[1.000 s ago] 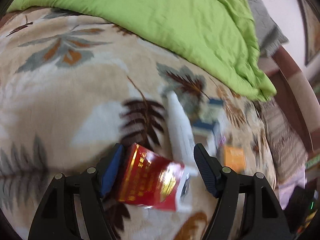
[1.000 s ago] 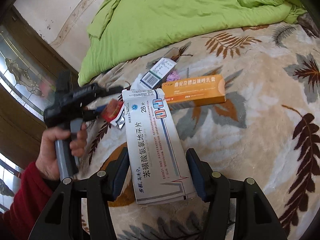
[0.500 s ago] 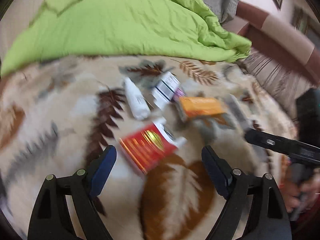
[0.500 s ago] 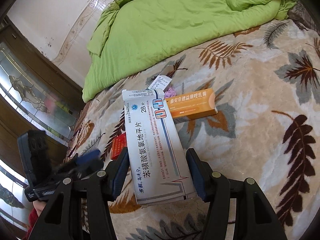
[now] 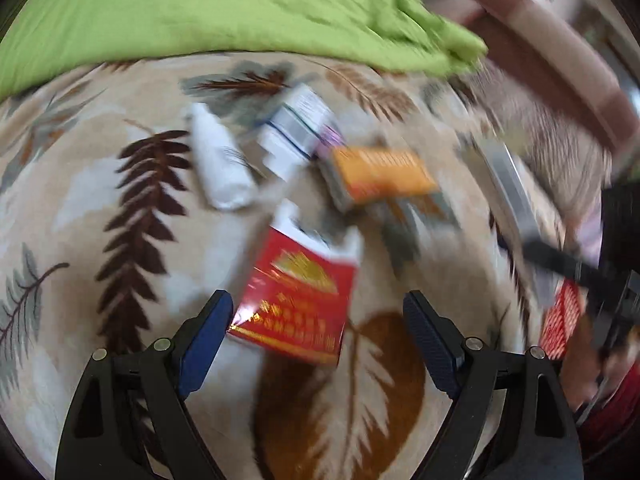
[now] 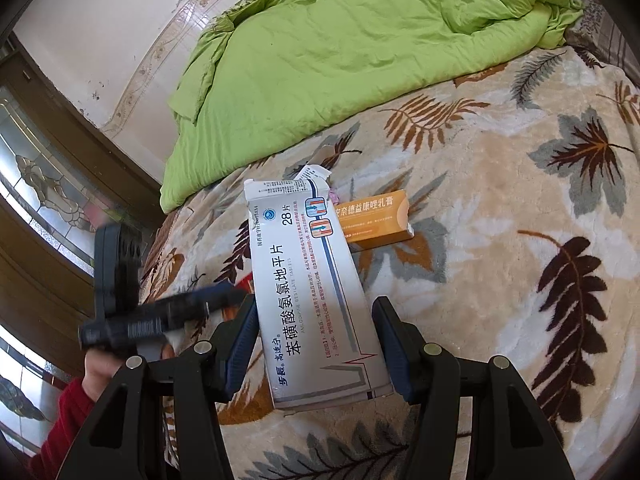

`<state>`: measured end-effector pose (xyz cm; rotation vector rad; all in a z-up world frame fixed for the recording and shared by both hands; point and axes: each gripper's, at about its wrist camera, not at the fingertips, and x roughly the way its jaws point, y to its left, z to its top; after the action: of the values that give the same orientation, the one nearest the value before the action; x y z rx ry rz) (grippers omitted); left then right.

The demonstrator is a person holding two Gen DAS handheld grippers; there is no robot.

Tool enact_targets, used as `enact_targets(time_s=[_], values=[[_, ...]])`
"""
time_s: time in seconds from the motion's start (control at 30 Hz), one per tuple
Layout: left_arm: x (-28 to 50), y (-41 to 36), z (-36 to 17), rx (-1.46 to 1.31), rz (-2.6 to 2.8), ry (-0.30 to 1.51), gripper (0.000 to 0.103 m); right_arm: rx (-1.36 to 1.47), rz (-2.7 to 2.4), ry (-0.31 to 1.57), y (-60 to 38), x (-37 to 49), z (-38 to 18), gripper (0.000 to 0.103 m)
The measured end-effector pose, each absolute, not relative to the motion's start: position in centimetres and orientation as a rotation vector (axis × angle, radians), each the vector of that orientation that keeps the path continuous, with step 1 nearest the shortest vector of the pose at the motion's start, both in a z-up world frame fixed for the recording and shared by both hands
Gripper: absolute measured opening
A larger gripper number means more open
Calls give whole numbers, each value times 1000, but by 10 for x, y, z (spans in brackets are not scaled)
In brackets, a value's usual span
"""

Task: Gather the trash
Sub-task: 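Grasp the white medicine box with the right tool while the left tool grasps the red cigarette pack, then lift and hold the medicine box and cigarette pack above the bed with both tools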

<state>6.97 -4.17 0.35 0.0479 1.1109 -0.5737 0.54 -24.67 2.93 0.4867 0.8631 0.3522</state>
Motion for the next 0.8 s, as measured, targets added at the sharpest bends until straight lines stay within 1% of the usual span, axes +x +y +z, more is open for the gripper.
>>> enact_targets(time_s=[0.07,0.2,0.23,0.27,0.3,0.43,0.53,0.8], values=[[67,-51,0,103,-527,1104,86,492,351,863,-246,7,29,62],[73,-61,-7,107,-442,1087,85,455,327,863,-241,6,30,62],[73,-65,-9,111,-423,1075,79,444,321,859,-240,6,31,62],[74,-66,-10,122,-400,1070,66,434,317,854,-239,5,33,62],[73,-69,-13,143,-365,1074,62,425,310,849,-239,4,34,62],[55,-71,-14,150,-294,1014,58,407,282,847,-241,3,35,62],[34,-64,-6,75,-268,968,57,384,266,849,-240,1,36,62],[-48,-46,47,51,-185,766,57,291,251,815,-223,-23,46,62]])
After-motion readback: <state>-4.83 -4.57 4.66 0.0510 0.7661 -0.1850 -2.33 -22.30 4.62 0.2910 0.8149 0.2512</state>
